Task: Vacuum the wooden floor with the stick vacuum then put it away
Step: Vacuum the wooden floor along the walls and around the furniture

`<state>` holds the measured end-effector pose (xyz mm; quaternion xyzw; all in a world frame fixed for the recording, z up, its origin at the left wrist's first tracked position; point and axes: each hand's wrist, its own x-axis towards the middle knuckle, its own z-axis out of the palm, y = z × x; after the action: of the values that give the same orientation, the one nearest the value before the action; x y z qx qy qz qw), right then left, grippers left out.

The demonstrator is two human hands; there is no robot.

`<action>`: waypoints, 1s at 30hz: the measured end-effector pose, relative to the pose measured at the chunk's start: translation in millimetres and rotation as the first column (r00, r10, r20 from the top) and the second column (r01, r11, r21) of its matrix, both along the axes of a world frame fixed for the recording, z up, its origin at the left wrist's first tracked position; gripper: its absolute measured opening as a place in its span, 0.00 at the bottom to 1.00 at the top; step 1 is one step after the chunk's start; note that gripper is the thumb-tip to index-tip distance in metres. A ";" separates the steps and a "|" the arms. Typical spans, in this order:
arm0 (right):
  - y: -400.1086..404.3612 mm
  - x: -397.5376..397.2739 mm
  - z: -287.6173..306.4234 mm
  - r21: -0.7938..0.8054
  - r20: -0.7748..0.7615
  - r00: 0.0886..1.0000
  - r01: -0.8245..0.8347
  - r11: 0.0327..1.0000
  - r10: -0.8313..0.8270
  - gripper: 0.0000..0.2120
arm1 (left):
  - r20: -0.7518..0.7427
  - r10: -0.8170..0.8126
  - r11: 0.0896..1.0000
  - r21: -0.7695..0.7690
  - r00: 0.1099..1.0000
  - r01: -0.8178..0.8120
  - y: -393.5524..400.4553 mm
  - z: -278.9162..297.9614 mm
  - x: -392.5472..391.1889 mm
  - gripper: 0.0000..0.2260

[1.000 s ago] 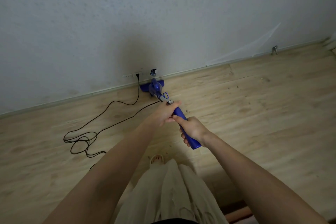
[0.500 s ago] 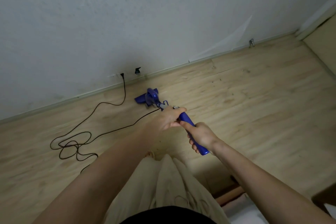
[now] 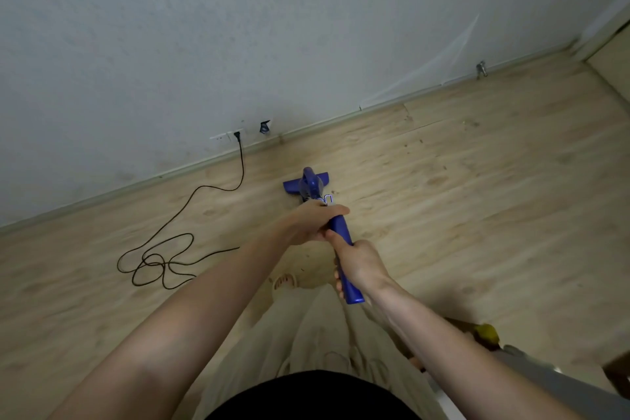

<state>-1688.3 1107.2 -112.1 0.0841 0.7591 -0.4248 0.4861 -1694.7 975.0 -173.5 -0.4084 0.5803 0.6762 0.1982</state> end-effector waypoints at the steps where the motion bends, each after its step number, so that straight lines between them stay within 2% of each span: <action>1: -3.4 -1.5 -1.6 -0.003 -0.002 1.000 -0.001 1.000 0.001 0.21 | 0.004 0.003 1.000 -0.001 1.000 -0.003 -3.2 -0.9 -1.4 0.11; 5: -20.9 -9.9 -16.6 0.002 0.004 1.000 -0.015 1.000 0.015 0.22 | 0.013 0.025 1.000 0.003 1.000 -0.025 -15.5 -11.0 -10.6 0.10; 12: -49.8 -57.3 -36.1 0.046 -0.032 0.986 -0.165 0.985 0.166 0.22 | 0.044 0.117 0.993 -0.020 0.992 -0.117 -45.3 -25.0 -46.8 0.06; 21: -80.0 -129.7 -33.5 0.116 -0.046 0.960 -0.268 0.956 0.275 0.23 | -0.002 0.195 0.976 0.094 0.981 -0.194 -73.8 -25.4 -108.9 0.05; 23: -74.3 -144.6 -29.9 0.127 -0.049 0.957 -0.277 0.952 0.285 0.24 | -0.003 0.185 0.977 0.111 0.983 -0.184 -69.3 -19.2 -121.6 0.07; 26: -63.6 -145.8 -29.7 0.143 -0.044 0.955 -0.284 0.948 0.293 0.25 | 0.020 0.113 0.988 0.105 0.993 -0.114 -61.2 -16.6 -127.1 0.15; 30: -56.3 -134.9 -29.6 0.138 -0.001 0.954 -0.297 0.945 0.300 0.24 | 0.046 0.058 0.986 0.152 0.997 -0.064 -60.2 -25.9 -118.2 0.07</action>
<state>-1823.2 1050.9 -141.8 -0.0037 0.7957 -0.2942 0.5294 -1812.8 914.8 -199.4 -0.4233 0.5096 0.7160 0.2202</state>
